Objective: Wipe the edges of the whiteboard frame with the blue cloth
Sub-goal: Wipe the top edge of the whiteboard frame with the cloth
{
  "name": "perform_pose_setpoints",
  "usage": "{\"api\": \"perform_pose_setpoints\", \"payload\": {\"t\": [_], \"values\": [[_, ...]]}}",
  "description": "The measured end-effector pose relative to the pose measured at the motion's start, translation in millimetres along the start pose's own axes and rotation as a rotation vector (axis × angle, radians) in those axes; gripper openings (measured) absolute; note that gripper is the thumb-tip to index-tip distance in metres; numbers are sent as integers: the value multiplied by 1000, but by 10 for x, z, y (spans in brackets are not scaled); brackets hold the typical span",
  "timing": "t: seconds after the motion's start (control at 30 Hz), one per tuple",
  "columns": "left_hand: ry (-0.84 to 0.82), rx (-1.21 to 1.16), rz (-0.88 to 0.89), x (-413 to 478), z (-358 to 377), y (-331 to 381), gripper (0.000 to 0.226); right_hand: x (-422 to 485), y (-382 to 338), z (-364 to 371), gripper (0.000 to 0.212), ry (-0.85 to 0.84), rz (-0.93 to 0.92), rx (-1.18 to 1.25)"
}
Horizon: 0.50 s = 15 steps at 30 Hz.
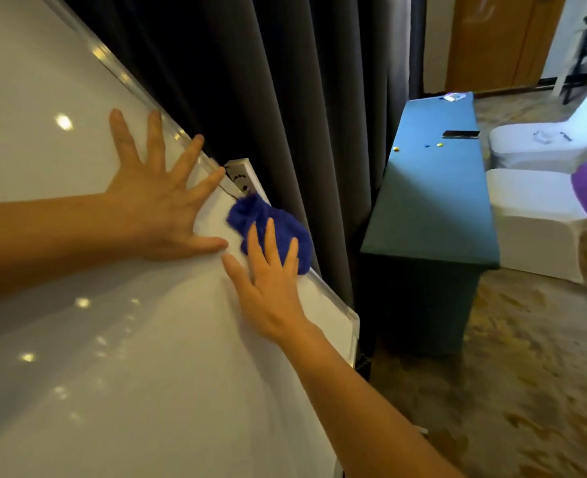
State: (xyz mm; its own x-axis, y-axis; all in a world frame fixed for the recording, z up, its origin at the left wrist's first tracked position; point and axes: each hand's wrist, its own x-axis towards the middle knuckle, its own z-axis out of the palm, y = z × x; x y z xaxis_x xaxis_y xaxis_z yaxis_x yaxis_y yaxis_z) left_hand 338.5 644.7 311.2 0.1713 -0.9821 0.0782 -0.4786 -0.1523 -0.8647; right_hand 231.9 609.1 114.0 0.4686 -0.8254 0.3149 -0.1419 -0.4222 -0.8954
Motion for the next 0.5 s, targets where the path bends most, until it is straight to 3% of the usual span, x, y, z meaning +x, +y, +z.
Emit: {"api": "perform_pose_setpoints", "payload": {"t": [0.1,0.2,0.33,0.4,0.5], "values": [[0,-18,32,-21,76,118,118,-190,671,-139,69,-28,279,-61],[-48,-24,111,-127,144,395,115,-328,1114,-256,63,-181,550,-161],[-133,-33,221,-364,264,933,113,-104,602,21,74,-210,317,83],[-128,-22,217,-458,323,1042,117,40,283,186,66,-202,185,136],[-105,-6,220,-551,376,944,121,18,382,246,58,-142,148,148]]}}
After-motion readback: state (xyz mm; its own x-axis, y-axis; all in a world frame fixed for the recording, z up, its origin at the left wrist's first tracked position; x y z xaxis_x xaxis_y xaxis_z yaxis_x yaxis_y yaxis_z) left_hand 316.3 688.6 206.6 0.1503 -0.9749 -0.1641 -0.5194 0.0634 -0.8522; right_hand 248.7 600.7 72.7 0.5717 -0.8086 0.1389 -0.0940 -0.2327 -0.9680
